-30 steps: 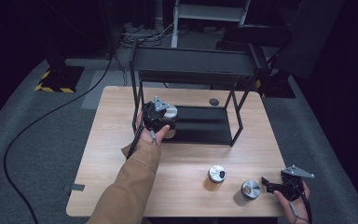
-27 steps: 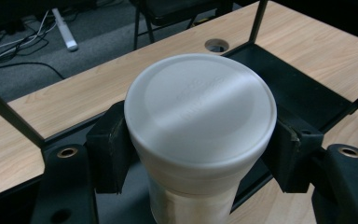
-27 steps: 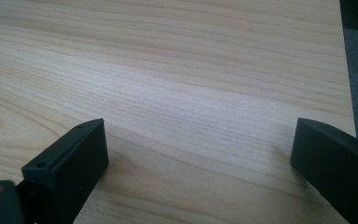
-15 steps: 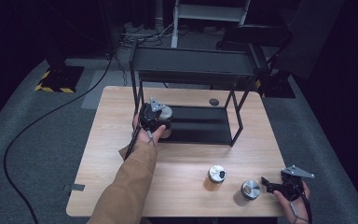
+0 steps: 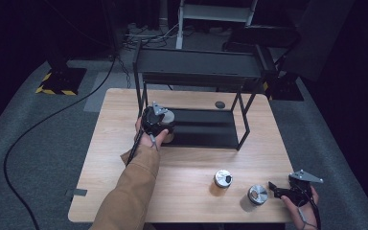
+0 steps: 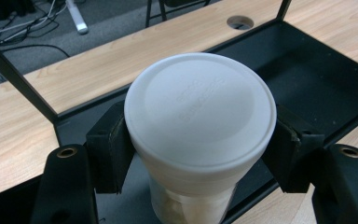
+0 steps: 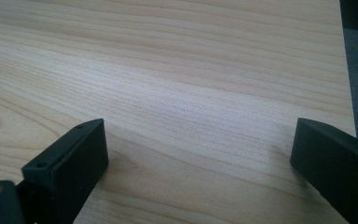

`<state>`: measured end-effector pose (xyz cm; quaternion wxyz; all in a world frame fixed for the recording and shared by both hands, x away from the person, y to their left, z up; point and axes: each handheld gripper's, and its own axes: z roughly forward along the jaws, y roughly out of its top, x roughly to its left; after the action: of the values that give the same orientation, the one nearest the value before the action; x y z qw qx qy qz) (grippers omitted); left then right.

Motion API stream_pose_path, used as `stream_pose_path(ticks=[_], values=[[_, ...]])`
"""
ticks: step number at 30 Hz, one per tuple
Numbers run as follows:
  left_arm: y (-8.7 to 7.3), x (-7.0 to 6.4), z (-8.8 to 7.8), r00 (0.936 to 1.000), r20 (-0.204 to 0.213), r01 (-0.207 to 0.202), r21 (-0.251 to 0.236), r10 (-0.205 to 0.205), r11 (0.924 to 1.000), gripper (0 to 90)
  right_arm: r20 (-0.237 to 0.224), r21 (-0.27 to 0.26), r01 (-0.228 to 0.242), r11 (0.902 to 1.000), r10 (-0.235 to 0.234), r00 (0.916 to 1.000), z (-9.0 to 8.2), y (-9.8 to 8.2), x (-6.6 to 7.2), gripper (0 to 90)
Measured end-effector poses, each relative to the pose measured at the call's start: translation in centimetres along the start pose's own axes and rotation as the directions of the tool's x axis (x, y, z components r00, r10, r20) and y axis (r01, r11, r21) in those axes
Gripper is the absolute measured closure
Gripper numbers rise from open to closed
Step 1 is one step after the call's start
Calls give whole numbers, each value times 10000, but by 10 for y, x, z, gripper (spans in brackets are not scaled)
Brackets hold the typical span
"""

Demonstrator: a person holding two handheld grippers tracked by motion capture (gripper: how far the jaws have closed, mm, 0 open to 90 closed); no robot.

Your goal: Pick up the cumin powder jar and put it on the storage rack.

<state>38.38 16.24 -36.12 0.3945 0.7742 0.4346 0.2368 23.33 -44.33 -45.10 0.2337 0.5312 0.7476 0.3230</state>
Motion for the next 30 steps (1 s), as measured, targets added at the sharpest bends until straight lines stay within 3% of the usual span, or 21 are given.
stream_pose_path(ticks=[7,12,14,30], values=[[-3,4,-2,9997,113,211,-202,-208,9996,315,1,1,-3,10000,3,10000,0,0,0,39],[-2,6,-9,9995,149,282,-397,-277,9988,169,4,4,-5,10000,5,10000,0,0,0,39],[-2,6,-13,9990,198,415,-515,-406,9978,148,3,5,-6,10000,6,10000,0,0,0,39],[-10,-8,-63,9984,524,-150,-1310,220,9913,100,1,9,-6,10000,6,10000,0,0,0,39]])
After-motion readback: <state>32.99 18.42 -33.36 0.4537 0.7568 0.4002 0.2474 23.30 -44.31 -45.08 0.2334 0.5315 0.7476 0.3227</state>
